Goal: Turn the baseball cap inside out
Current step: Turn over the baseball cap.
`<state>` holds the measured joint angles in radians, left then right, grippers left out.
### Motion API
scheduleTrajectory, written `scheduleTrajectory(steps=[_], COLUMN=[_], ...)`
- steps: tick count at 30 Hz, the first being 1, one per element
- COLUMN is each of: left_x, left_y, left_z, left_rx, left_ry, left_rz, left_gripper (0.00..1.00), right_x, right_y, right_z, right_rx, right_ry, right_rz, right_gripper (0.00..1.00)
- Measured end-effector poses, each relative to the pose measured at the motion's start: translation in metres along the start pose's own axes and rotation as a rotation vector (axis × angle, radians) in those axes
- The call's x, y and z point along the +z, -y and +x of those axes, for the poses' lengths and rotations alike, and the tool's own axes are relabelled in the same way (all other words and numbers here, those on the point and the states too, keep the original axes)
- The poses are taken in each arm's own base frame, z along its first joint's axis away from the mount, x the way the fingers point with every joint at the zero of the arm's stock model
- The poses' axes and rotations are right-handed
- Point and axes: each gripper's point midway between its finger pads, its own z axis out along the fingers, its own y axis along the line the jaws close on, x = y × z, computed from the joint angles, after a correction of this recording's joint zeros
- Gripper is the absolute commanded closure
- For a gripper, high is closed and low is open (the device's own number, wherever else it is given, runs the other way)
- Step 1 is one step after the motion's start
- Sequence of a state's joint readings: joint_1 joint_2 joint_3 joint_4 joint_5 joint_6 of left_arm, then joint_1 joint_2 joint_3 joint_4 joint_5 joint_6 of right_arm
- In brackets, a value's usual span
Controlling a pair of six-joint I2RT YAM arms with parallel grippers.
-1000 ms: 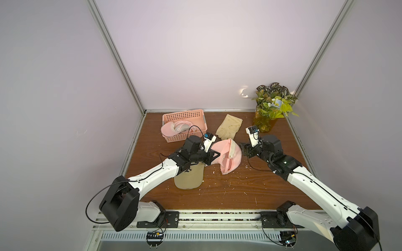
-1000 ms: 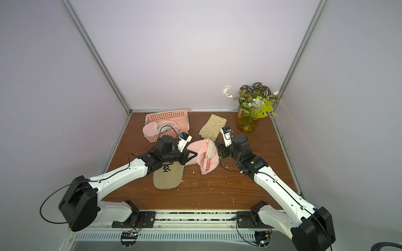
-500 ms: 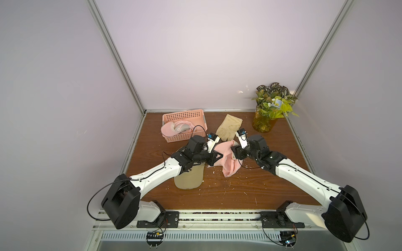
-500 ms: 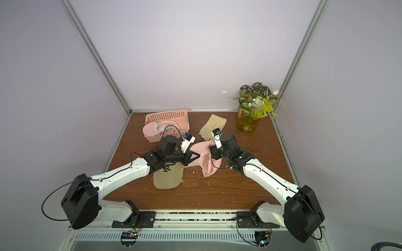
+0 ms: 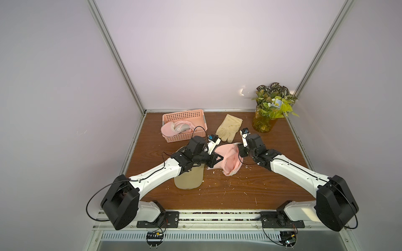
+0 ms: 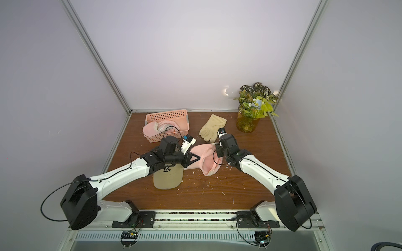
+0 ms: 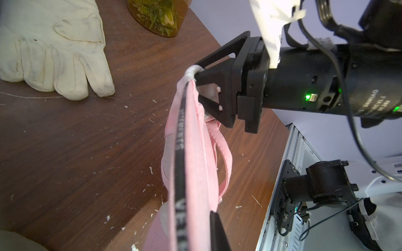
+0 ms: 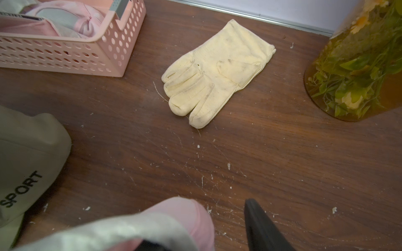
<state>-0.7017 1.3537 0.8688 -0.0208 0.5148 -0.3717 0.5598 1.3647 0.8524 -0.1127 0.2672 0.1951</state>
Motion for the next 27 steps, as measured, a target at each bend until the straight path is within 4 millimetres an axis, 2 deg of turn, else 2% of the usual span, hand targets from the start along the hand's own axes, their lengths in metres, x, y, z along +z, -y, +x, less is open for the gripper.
scheduleTrajectory(steps=[7, 13, 18, 24, 27], left_x=[-0.002, -0.004, -0.001, 0.007, 0.012], left_y=[-0.001, -0.007, -0.01, -0.016, -0.02], left_z=[-0.001, -0.002, -0.007, -0.003, 0.001], left_rx=[-0.015, -0.067, -0.111, -0.155, -0.173], left_ry=[0.007, 0.034, 0.059, 0.048, 0.034], left_rz=[-0.004, -0.009, -0.017, -0.022, -0.028], left_gripper=[1.0, 1.0, 1.0, 1.0, 1.0], right_x=[0.013, 0.012, -0.015, -0.058, -0.075], right_y=[0.018, 0.011, -0.003, -0.018, -0.025], right_z=[0.012, 0.011, 0.0, -0.039, -0.047], right_rx=[0.037, 0.025, -0.001, -0.025, -0.043], right_ry=[-0.045, -0.042, 0.052, 0.232, 0.285], right_rz=[0.078, 0.0, -0.136, -0.263, -0.319], right_gripper=[0.34, 0.23, 0.19, 0.19, 0.21])
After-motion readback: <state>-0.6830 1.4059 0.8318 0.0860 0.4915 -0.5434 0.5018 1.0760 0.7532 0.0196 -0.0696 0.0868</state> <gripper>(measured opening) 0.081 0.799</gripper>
